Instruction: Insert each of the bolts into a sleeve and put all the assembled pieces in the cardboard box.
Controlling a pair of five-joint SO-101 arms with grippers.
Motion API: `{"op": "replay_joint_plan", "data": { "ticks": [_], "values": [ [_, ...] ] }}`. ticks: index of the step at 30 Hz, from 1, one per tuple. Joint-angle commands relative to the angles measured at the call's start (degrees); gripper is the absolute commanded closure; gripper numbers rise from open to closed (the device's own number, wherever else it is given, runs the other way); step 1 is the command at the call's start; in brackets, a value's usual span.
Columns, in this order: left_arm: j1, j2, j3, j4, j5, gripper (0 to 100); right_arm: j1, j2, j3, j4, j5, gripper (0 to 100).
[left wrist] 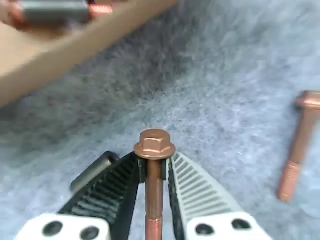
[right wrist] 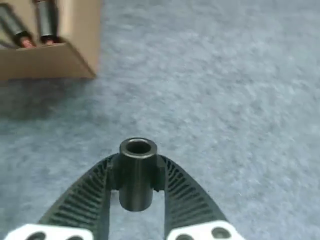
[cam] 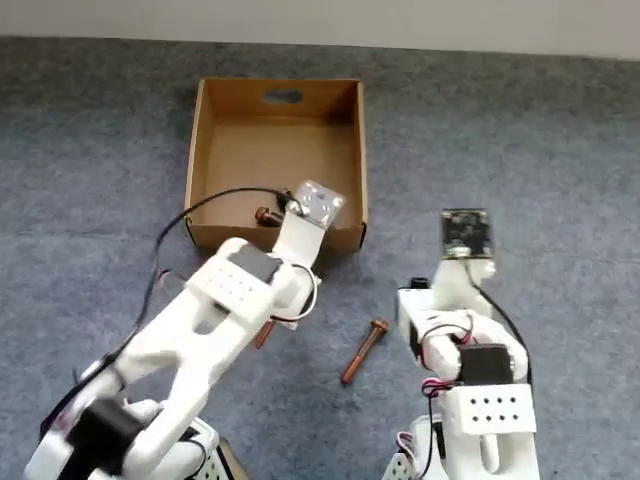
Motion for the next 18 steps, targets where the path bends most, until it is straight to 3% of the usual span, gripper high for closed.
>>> {"op": "replay_joint_plan", "data": {
  "ticks": [1,10,18],
  "values": [
    [-2.1,-11.2,-1.8,3.4,0.2,99,-6.3,-1.0,-2.8,-4.0,-0.2,99.2],
    [-5.6,-24.7,-1.8,6.1,0.0,99,-8.0,-1.0,7.7,-22.6,-0.2,99.2],
    [-5.1,-29.7,-1.8,2.4,0.2,99,-8.0,-1.2,10.0,-24.0,-0.5,99.2]
  ]
}}
